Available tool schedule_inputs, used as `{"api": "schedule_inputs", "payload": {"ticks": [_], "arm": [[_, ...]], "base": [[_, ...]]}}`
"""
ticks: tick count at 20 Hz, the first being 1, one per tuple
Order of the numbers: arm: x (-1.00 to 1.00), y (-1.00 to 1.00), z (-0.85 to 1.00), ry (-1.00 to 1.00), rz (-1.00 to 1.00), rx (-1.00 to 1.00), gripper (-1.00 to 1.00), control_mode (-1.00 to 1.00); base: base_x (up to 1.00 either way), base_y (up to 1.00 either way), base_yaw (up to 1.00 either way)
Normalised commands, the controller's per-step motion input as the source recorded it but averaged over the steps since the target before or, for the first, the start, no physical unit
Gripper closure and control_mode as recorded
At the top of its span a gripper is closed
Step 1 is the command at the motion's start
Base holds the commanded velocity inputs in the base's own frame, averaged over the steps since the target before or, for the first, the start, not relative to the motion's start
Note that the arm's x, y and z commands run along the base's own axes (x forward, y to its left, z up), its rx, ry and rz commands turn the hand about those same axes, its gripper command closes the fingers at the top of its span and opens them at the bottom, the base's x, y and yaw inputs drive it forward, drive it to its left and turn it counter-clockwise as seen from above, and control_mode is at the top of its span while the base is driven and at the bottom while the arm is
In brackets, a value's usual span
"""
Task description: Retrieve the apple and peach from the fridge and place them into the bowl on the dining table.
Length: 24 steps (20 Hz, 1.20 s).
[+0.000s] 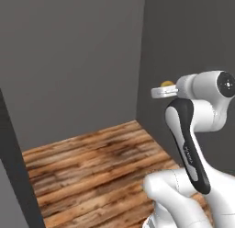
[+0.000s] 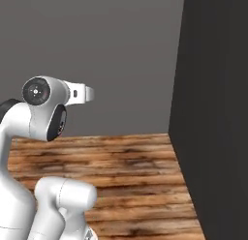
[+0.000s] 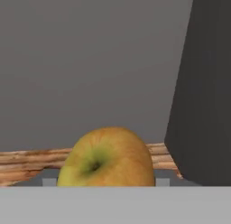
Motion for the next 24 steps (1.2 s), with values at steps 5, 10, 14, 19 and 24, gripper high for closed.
{"api": "schedule_inputs", "payload": {"ticks": [5,10,14,19,24], "arm": [[0.0,0.0,0.0,0.0,0.0,0.0,1.0,1.0],[0.0,0.0,0.0,0.0,0.0,0.0,1.0,1.0],[0.0,0.0,0.0,0.0,0.0,0.0,1.0,1.0],[0.0,0.0,0.0,0.0,0.0,0.0,1.0,1.0],[0.0,0.0,0.0,0.0,0.0,0.0,1.0,1.0]], "base": [[1.0,0.01,0.67],[0.89,0.0,0.74],[0.86,0.0,0.75],[0.82,0.0,0.74],[0.74,0.0,0.72]]}}
